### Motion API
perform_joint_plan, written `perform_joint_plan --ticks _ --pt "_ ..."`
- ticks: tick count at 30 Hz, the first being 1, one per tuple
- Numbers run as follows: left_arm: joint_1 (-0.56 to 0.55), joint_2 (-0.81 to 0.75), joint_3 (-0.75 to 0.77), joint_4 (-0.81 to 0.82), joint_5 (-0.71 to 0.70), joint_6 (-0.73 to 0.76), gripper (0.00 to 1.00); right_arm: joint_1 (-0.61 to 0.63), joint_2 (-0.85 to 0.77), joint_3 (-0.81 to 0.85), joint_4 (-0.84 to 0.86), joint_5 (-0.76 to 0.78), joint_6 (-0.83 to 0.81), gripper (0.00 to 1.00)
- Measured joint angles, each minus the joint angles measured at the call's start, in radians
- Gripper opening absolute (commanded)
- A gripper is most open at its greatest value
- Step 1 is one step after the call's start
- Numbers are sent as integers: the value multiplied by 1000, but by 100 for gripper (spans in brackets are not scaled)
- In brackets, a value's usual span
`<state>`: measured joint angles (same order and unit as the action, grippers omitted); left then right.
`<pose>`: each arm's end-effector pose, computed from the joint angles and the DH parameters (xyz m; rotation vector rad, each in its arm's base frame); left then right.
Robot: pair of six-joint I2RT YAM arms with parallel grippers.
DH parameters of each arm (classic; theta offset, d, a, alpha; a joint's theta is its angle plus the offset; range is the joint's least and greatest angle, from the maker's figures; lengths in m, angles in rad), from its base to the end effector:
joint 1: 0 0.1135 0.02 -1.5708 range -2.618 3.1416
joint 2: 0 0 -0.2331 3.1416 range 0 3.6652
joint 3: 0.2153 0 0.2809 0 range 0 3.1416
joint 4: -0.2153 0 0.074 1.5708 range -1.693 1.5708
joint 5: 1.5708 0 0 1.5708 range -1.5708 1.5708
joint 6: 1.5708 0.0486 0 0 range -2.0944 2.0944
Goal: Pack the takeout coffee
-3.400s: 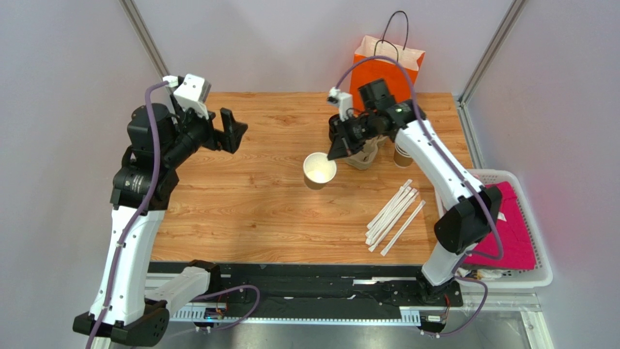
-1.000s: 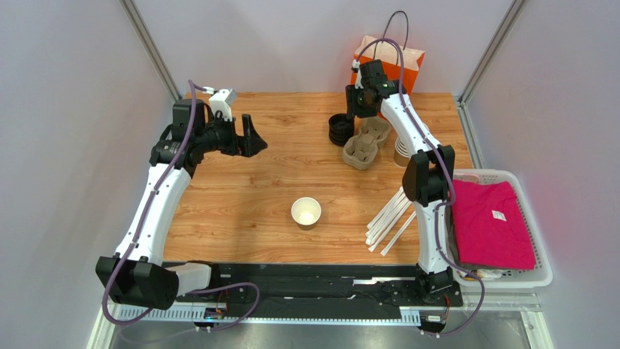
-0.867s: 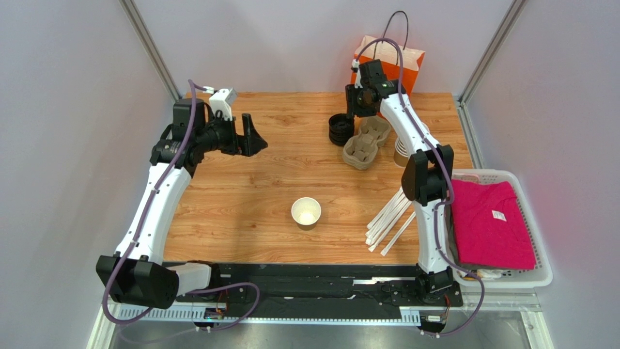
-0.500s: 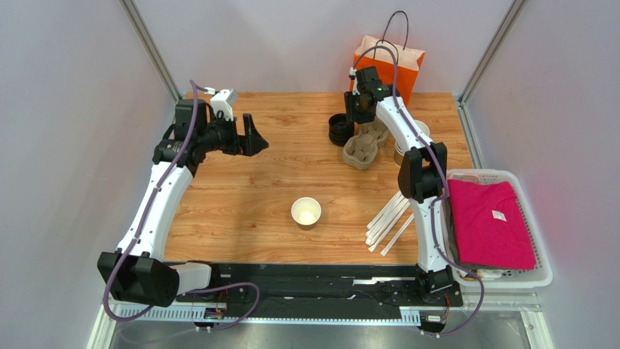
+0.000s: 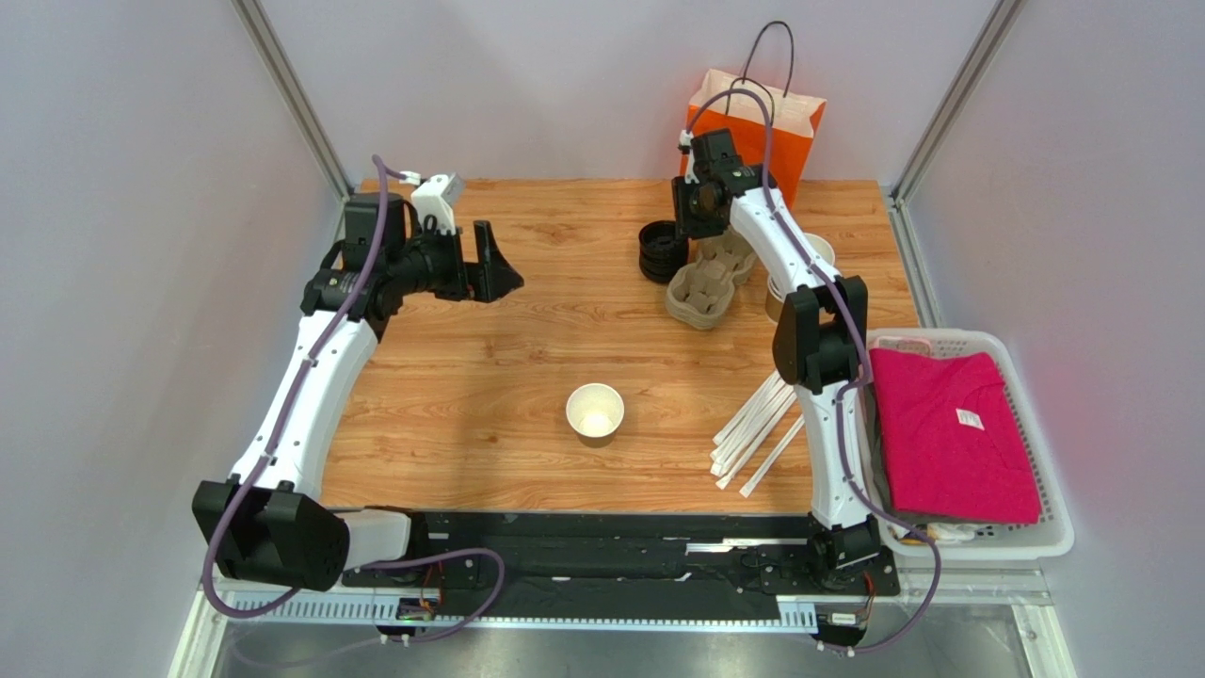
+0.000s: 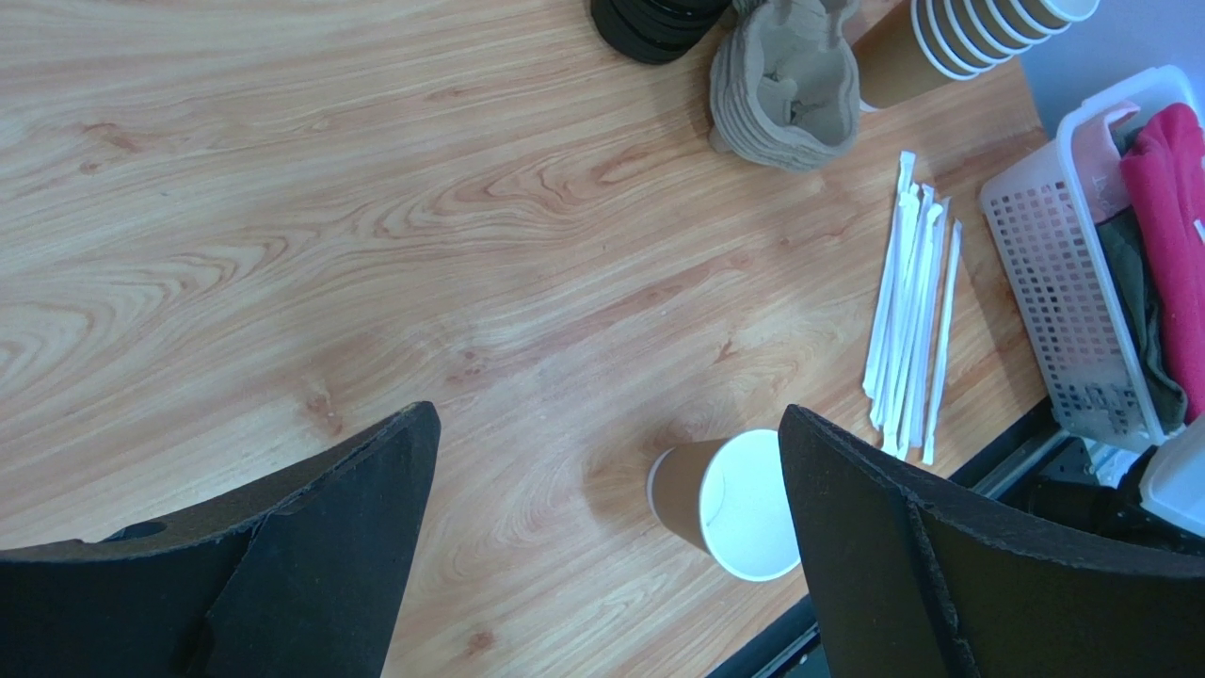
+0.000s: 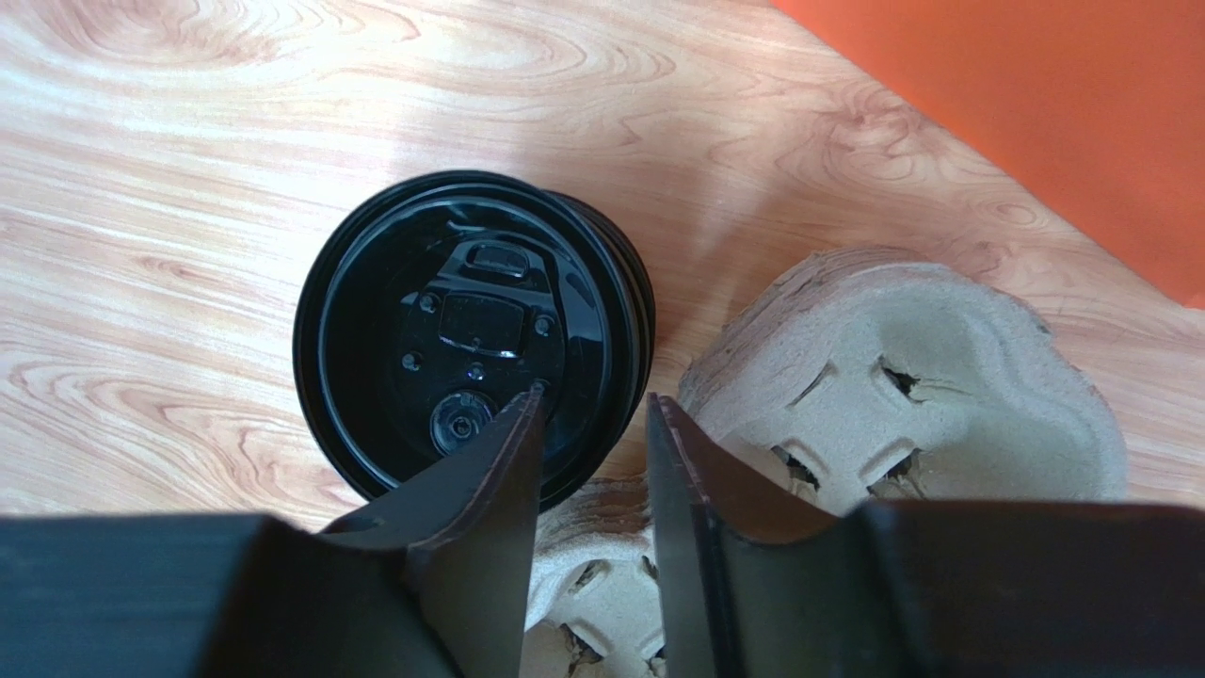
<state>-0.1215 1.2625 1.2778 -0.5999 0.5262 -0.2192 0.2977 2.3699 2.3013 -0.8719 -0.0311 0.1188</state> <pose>0.3142 -0.0630 0.3358 0.2049 2.1527 -0.7631 0.5131 0.1590 0.2181 -0.2381 2.5120 0.2084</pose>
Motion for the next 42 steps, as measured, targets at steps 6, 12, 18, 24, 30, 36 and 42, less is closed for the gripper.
perform_joint_plan --ticks 6,12,18,24,30,36,42 --pt "0 6 -10 7 1 -5 99 -4 0 7 5 0 6 28" --pt "0 7 -30 13 8 -14 99 -5 0 12 10 -4 12 21" --pt "0 9 -30 16 13 -19 99 -5 0 14 10 -4 14 29" --pt "0 10 -30 18 16 -19 99 -5 2 18 10 -4 15 29" --pt "0 12 -30 23 16 -19 99 -5 19 25 10 -8 16 26" --pt "0 31 -30 29 16 -22 99 -5 28 26 11 -14 16 17" --pt "0 40 -30 36 16 -22 99 -9 34 27 10 -23 17 0"
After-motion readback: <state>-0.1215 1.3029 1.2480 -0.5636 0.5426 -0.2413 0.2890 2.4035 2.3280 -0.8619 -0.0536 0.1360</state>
